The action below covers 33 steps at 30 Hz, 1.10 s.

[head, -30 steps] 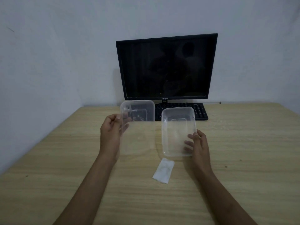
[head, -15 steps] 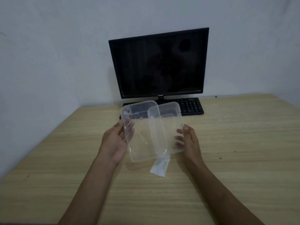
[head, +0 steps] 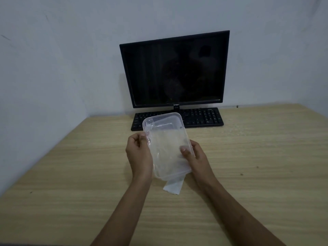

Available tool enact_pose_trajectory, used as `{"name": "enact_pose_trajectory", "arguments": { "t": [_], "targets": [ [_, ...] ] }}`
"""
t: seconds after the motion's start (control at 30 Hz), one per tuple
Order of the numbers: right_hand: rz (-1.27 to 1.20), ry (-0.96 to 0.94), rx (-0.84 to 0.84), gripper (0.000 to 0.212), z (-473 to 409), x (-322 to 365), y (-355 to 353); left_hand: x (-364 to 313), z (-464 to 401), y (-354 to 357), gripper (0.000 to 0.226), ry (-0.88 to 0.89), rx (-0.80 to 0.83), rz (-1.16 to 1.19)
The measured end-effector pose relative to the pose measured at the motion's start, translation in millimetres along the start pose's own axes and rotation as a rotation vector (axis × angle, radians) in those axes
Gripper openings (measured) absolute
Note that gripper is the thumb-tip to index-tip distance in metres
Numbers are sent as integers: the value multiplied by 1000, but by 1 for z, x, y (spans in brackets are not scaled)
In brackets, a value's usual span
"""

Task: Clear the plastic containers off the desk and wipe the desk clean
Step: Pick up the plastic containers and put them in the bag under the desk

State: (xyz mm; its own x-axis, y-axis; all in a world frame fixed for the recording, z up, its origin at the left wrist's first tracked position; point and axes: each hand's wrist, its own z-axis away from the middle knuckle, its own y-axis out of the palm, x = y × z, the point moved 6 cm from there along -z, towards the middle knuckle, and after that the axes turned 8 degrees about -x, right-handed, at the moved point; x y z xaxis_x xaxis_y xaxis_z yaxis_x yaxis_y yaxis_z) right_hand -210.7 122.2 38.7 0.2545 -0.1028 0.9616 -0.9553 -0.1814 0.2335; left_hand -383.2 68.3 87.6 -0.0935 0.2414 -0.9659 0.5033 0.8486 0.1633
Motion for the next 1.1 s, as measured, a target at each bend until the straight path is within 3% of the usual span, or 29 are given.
{"name": "enact_pose_trajectory", "arguments": {
  "t": [0.17, 0.4, 0.5, 0.67, 0.83, 1.0, 1.1],
  "targets": [
    [-22, -5, 18, 28, 1, 1, 1, 1, 4, 0, 10, 140, -12, -121],
    [-100, 31, 0, 26, -3, 1, 0, 24, 18, 1, 51, 118, 171, -111],
    [-139, 50, 8, 27, -5, 1, 1, 32, 22, 4, 49, 39, 297, -59],
    [-162, 62, -9, 32, -9, -5, -2, 44, 24, 2, 49, -138, 369, -1],
    [-58, 44, -10, 29, -10, -9, -4, 40, 32, 5, 31, -111, 502, -8],
    [-2, 34, 26, 40, -8, -7, -3, 40, 34, 4, 34, -102, 549, -7],
    [-27, 37, 87, 32, -6, -7, 1, 40, 31, 2, 34, -93, 530, 0]
  ]
}}
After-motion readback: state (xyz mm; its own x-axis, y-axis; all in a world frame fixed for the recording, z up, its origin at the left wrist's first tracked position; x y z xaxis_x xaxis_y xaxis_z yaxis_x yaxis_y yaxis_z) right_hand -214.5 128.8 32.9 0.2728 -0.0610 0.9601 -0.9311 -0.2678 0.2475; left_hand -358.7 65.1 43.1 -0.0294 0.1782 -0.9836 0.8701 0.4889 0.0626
